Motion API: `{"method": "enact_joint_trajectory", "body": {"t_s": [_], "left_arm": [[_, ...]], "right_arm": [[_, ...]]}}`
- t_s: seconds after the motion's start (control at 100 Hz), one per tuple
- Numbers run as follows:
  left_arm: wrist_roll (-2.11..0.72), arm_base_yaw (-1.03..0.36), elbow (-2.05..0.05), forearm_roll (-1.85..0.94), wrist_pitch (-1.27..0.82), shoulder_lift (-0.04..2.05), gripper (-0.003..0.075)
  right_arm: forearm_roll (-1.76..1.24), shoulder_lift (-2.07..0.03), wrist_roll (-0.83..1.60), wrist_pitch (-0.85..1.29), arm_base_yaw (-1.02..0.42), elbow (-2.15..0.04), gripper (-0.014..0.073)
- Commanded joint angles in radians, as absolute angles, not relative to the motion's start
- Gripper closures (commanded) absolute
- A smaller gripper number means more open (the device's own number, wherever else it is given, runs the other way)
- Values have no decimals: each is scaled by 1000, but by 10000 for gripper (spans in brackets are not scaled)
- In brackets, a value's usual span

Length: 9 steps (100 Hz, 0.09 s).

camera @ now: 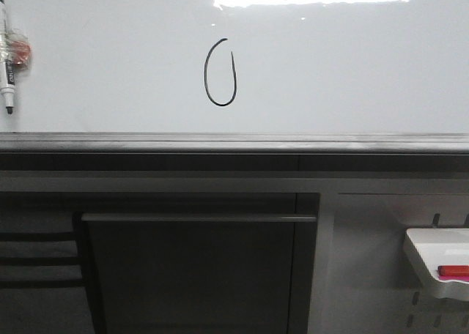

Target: Write number 0 on whiteboard

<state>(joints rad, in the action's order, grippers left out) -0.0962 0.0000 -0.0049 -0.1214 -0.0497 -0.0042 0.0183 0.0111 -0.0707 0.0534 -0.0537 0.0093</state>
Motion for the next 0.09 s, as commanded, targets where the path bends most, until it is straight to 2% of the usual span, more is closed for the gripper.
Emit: {"method": "enact_joint_trajectory", "body": {"t_s": [0.0, 0.08], "left_arm": [[-86, -9, 20, -123, 17, -29, 741], [-86, -9, 20, -123, 17, -29, 741]], "right_arm": [[28, 29, -63, -20, -46, 22, 666], [28, 29, -63, -20, -46, 22, 666]]}}
